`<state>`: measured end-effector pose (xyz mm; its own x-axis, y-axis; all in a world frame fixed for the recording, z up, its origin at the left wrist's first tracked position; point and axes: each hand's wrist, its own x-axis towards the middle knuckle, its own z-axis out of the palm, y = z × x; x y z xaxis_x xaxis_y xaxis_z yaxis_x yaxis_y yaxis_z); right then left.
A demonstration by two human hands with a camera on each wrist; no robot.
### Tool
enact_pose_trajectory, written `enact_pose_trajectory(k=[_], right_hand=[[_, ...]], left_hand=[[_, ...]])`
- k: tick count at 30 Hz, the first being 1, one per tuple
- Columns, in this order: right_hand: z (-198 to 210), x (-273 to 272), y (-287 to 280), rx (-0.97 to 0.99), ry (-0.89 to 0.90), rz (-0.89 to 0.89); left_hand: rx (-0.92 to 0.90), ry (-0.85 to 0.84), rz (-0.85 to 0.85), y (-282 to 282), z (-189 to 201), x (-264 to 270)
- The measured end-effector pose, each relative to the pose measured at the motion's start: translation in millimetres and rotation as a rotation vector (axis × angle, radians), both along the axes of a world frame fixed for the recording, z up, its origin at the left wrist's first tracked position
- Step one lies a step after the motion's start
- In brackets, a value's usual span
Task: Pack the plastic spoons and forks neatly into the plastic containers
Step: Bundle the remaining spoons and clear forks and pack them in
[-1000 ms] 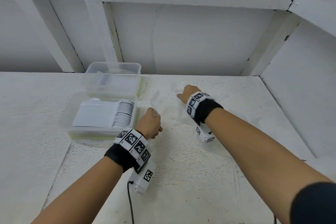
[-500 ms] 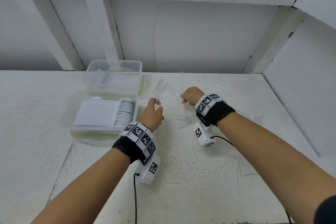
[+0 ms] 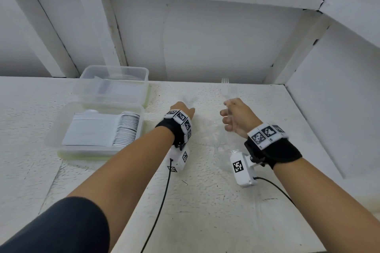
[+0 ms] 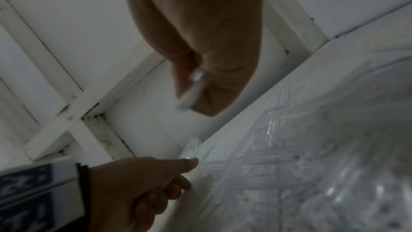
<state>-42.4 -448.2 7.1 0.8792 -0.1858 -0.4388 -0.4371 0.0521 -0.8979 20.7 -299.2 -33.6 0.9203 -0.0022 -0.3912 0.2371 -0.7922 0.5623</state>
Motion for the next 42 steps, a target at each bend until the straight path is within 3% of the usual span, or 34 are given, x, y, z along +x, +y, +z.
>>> enact_pose_trajectory(k=[5, 11, 15, 18, 22, 31, 35, 42], right_hand=[[-11, -14, -8, -0.255, 0.031, 0.043], [-22, 4, -2, -0.838, -0.052, 0.302], [-29, 28, 13, -1.112, -0.011, 0.542], [-36, 39, 25, -1.182, 0.073, 0.665], [-36, 42, 32, -1.106, -0.007, 0.653], [6, 31, 23, -0.814, -0.233, 0.387], [30, 19, 22, -0.769, -0.384, 0.265], [56, -4, 40, -0.505, -0.626, 0.094]], left_hand=[[0.021, 0.012, -0.058, -2, -5, -2], [-0.107, -0.019, 0.025, 16, 1, -6], [-0.334, -0.063, 0.123, 33, 3, -21], [-0.477, -0.047, 0.172, 43, 5, -38], [-0.649, 0.032, 0.198, 54, 9, -57], [-0.857, 0.065, 0.252, 60, 22, -82], [-0.871, 0.073, 0.237, 61, 26, -92], [-0.953, 0.167, 0.199, 62, 32, -114]])
